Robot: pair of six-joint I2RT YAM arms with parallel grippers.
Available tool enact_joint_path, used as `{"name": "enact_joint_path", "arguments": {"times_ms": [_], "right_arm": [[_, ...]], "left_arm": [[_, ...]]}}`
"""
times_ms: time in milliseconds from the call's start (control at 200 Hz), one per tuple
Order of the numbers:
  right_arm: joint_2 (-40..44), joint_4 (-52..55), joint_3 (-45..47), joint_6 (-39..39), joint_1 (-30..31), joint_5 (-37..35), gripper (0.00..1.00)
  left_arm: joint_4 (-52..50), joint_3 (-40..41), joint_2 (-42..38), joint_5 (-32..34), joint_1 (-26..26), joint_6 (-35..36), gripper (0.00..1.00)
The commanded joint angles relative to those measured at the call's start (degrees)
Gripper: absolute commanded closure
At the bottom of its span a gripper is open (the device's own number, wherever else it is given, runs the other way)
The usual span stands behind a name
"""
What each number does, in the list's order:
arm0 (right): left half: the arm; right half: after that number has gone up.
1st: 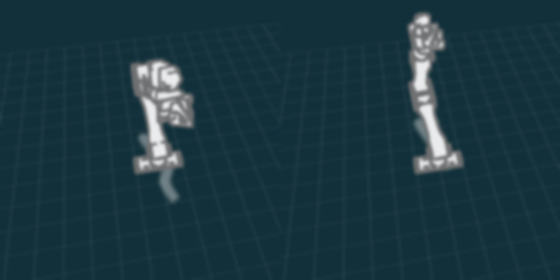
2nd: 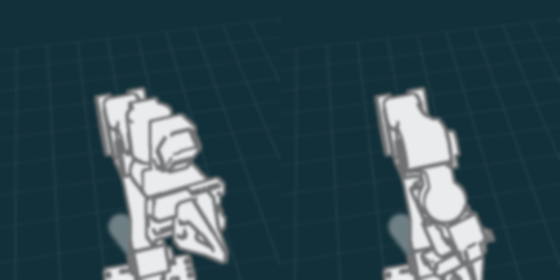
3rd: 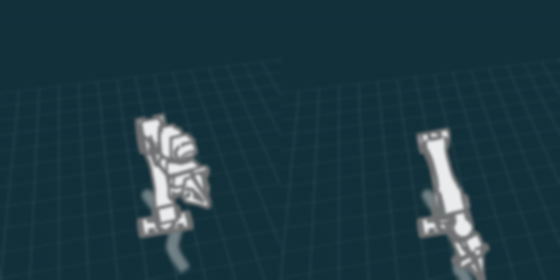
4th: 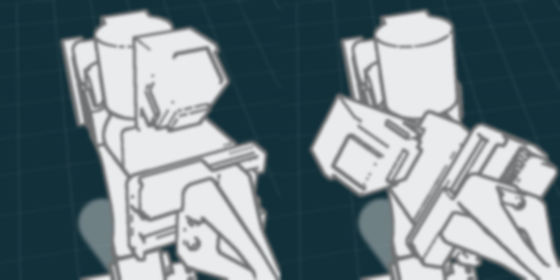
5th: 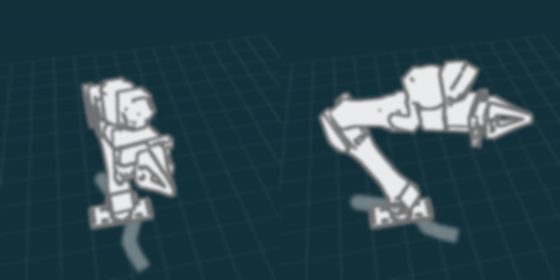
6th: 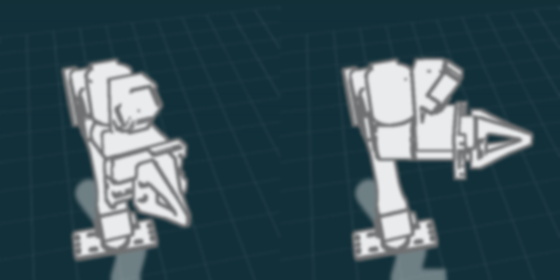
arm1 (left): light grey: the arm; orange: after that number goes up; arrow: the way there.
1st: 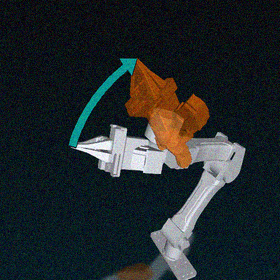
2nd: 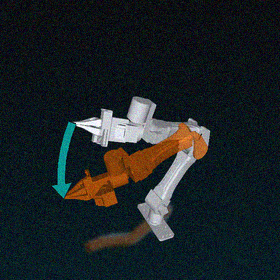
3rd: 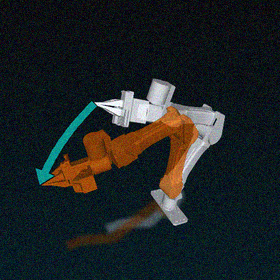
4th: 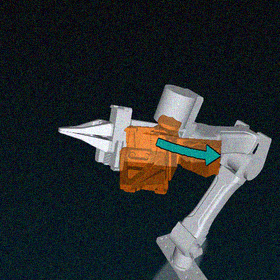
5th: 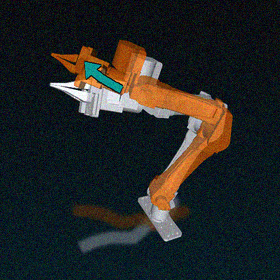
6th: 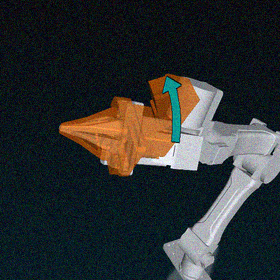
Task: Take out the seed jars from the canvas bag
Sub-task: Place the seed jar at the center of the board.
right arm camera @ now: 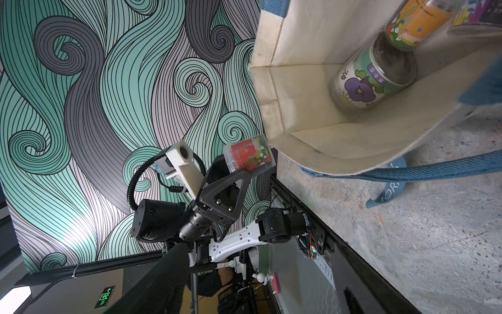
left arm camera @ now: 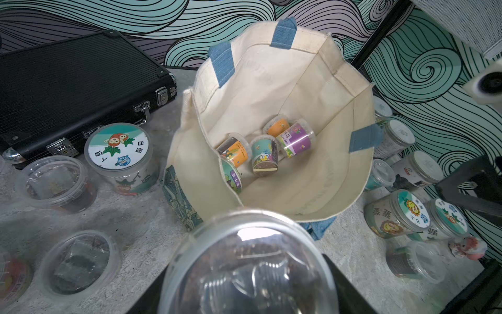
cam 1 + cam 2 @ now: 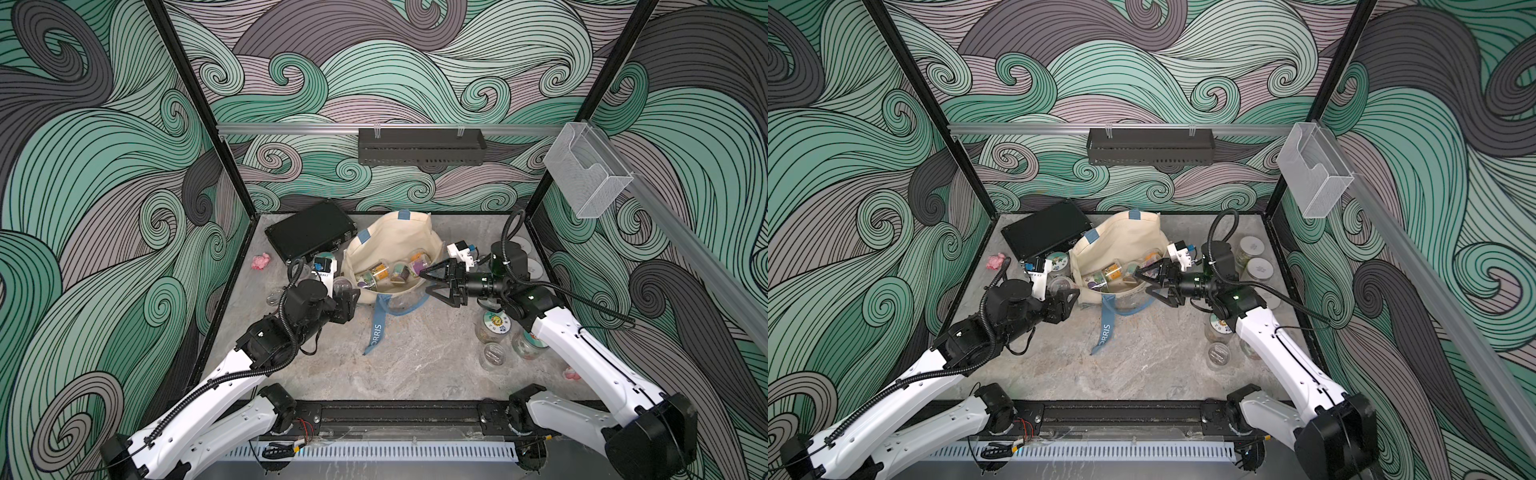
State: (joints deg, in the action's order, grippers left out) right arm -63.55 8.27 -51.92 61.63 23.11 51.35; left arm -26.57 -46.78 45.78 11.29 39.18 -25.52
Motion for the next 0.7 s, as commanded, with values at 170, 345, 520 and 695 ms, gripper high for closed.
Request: {"name": "enact_joint_path", "arguments": {"times_ms": [170,345,520,695], "right_arm": [[2.3,1.4,1.1,-1.2,-0.6,0.7,0.15],[2.5,1.0,1.2,-0.9,-0.7,0.6,0.15],[2.8,0.8,1.5,-0.7,-0.7,0.7,0.15],[3.2,0.8,1.7,-0.7,-0.7,0.7,0.15]], "left_arm": [[-9.4,-6.0,-3.9,-2.0,-0.3,-4.4,0.57],[-14.7,-8.8,-5.1,-2.5,-0.3,-5.0,0.57],[-16.3,-8.0,-7.1,-0.1,-0.3,-5.3,0.57],[-18.8,-5.3,-5.7,6.2,-0.4,-7.0,0.57]]}}
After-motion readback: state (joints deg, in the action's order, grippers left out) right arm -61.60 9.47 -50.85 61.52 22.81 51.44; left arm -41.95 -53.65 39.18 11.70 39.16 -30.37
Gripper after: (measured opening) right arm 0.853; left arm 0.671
